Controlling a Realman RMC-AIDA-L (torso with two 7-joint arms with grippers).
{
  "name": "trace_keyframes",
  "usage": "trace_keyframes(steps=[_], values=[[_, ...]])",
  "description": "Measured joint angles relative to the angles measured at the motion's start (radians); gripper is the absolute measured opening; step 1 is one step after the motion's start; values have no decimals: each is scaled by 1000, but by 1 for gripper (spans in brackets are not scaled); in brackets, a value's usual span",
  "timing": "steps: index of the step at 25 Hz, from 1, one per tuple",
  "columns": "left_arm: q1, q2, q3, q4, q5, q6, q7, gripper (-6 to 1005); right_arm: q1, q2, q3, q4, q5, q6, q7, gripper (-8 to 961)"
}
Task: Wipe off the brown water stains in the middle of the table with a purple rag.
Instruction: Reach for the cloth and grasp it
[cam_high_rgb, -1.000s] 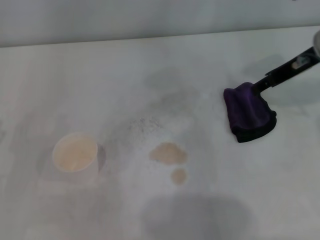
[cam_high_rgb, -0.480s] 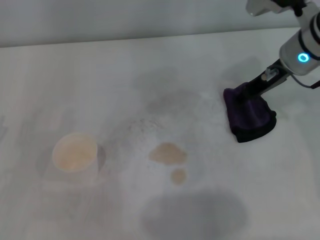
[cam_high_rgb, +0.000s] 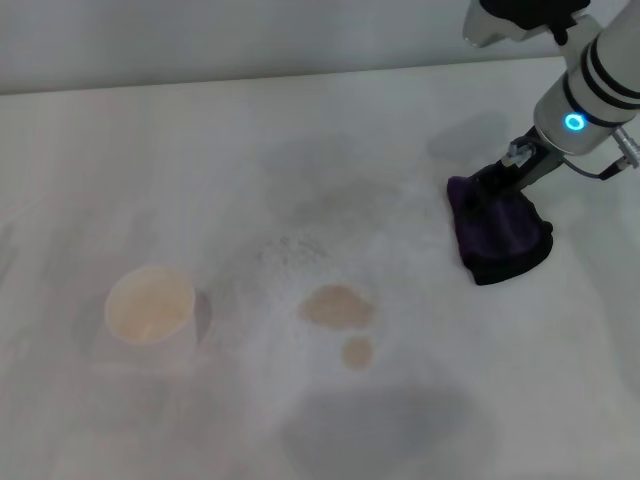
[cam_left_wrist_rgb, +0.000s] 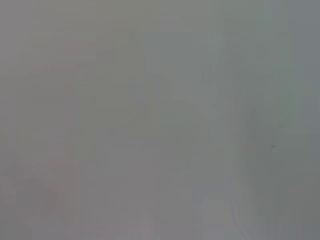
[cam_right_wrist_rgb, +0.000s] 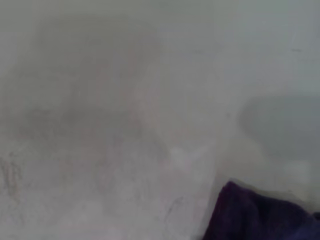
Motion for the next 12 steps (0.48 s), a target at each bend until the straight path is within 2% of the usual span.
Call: trace_keyframes(steps=[12], values=[[-10, 0, 0, -2, -20, -3, 39, 872, 53, 1, -7, 100, -41, -40, 28, 634]])
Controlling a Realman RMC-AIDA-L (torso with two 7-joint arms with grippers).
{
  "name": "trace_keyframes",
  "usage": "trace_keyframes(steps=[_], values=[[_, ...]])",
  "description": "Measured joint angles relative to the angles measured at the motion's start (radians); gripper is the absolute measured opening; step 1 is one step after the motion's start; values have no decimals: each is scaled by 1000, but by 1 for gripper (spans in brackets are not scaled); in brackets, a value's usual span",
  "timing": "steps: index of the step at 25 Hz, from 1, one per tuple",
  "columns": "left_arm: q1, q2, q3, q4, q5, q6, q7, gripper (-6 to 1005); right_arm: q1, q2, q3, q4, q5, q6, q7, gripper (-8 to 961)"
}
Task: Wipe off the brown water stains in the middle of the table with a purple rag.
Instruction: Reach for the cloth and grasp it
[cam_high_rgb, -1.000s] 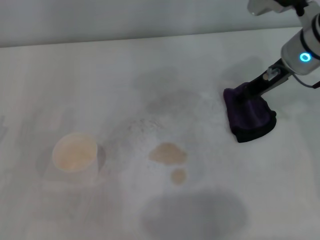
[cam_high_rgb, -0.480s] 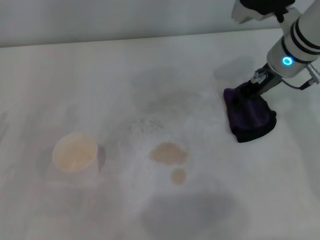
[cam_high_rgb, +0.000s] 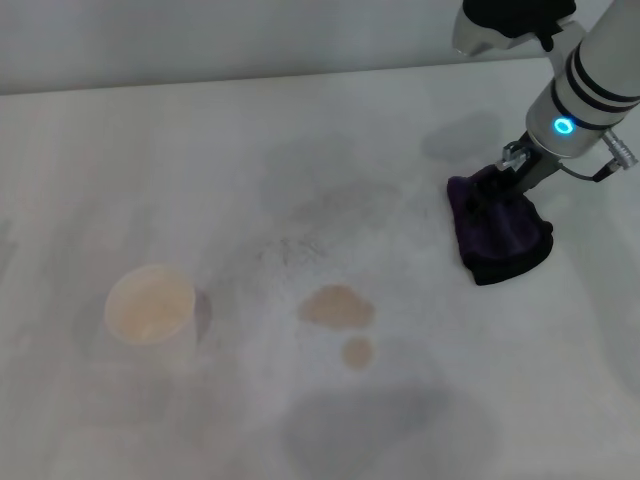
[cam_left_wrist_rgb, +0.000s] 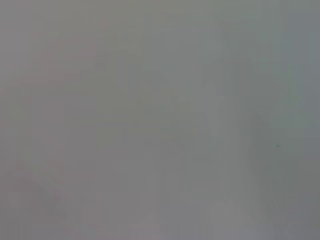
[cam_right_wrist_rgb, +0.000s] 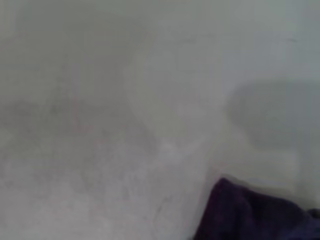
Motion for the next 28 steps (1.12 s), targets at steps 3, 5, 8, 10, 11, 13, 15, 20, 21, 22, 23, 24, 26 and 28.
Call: trace_keyframes(steps=[3, 5, 8, 10, 11, 13, 15, 20, 21, 22, 23, 24, 26, 28], values=[[0, 0, 0, -1, -1, 0, 1, 872, 0, 0, -1, 2, -32, -4, 20, 606], [0, 0, 0, -2, -1, 0, 1, 872, 0, 0, -5, 5, -42, -6, 27, 590], [0, -1, 0, 0, -2, 0, 1, 872, 1, 0, -18, 13, -48, -8, 29, 571], [0, -1, 0, 1, -2, 0, 1, 872, 1, 1, -36, 14, -51, -9, 30, 548], [0, -1, 0, 1, -2, 0, 1, 872, 1, 2, -45, 14, -51, -9, 31, 532], [0, -2, 0, 2, -2, 0, 1, 871, 2, 3, -55, 15, -49, -9, 31, 498], [-1, -2, 0, 2, -2, 0, 1, 871, 5, 4, -60, 17, -47, -9, 31, 465], [-1, -2, 0, 1, -2, 0, 1, 871, 12, 5, -62, 28, -46, -11, 31, 382], [-1, -2, 0, 1, -2, 0, 1, 871, 13, 5, -62, 28, -46, -11, 31, 314], [-1, -2, 0, 1, -2, 0, 1, 871, 15, 5, -64, 28, -46, -11, 30, 246], [-1, -2, 0, 1, -2, 0, 1, 871, 16, 5, -68, 29, -46, -12, 29, 178], [-1, -2, 0, 1, -3, 0, 1, 872, 17, 6, -72, 30, -46, -13, 28, 171], [-2, -2, 0, 1, -4, -1, 1, 872, 21, 6, -81, 39, -46, -17, 28, 159], [-3, -2, 0, 1, -4, -4, 1, 872, 27, 7, -92, 49, -44, -23, 27, 145]])
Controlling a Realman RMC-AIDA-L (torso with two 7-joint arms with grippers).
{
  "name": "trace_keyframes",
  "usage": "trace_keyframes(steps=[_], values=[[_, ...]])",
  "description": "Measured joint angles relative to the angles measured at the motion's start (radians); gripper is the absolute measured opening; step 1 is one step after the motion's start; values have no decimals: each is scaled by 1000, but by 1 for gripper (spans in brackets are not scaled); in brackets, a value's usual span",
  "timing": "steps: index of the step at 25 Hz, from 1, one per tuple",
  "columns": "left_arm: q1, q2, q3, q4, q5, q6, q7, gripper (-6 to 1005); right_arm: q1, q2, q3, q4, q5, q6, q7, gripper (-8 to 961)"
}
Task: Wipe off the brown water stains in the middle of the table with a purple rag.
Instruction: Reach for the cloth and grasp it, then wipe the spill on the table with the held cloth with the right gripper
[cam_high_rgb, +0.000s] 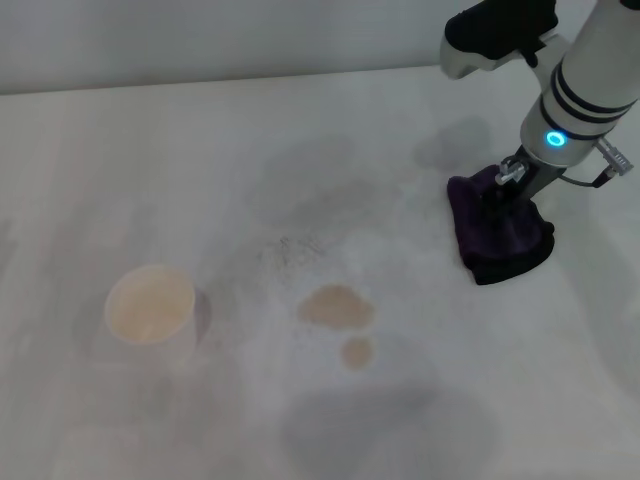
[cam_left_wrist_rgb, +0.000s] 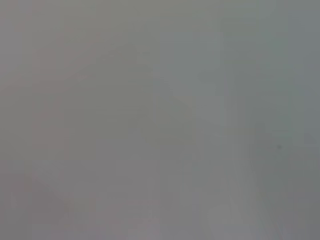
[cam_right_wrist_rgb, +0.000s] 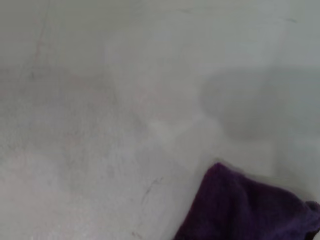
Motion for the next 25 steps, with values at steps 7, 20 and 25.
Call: trace_keyframes(steps=[7, 20, 25], values=[[-6, 0, -1, 0, -2, -19, 0, 872, 3, 2, -87, 5, 49, -14, -4, 96], [-12, 0, -2, -6, -27, -22, 0, 872, -1, 5, -283, -78, 252, 13, -20, 62], [-12, 0, -2, -6, -27, -23, 0, 872, -16, 6, -411, -169, 355, 38, -20, 63]])
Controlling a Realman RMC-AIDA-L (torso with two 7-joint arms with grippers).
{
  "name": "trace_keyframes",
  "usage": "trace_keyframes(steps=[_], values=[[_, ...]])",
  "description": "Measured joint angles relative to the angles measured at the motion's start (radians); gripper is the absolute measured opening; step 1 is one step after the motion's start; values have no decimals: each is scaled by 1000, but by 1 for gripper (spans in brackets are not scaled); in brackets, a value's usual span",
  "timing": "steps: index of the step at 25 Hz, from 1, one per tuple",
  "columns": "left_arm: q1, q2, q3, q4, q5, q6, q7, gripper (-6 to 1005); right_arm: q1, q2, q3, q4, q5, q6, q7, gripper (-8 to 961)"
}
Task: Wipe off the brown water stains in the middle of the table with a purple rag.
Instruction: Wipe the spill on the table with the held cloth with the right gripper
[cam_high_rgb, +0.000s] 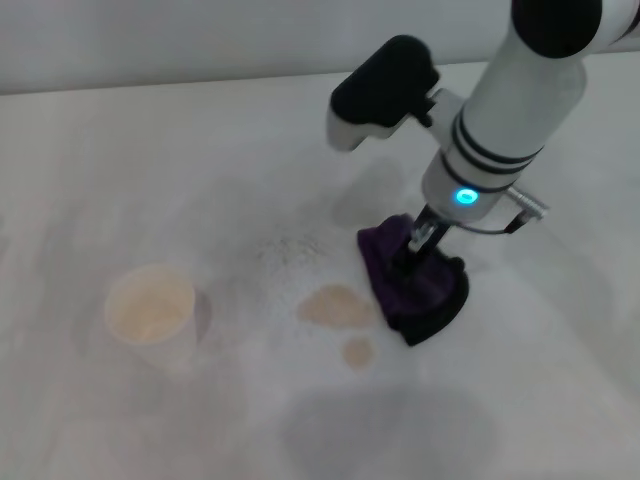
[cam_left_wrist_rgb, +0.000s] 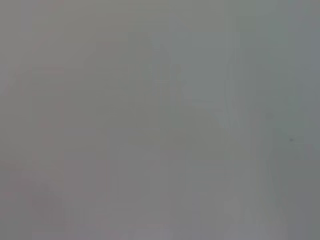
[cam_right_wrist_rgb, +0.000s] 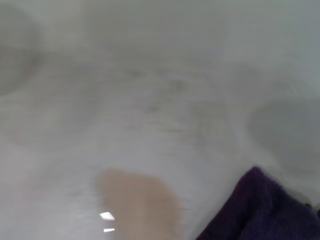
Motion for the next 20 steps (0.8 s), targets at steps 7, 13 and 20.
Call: trace_keyframes(steps=[7, 13, 20], values=[[-1, -3, 0, 0, 0, -21, -2, 872, -26, 0, -169, -147, 113, 24, 6, 62], [7, -6, 0, -2, 0, -20, -2, 871, -3, 0, -322, -164, 222, -11, 4, 61], [37, -8, 4, -4, 0, -13, -8, 871, 53, 0, -328, -113, 182, -43, 5, 59]])
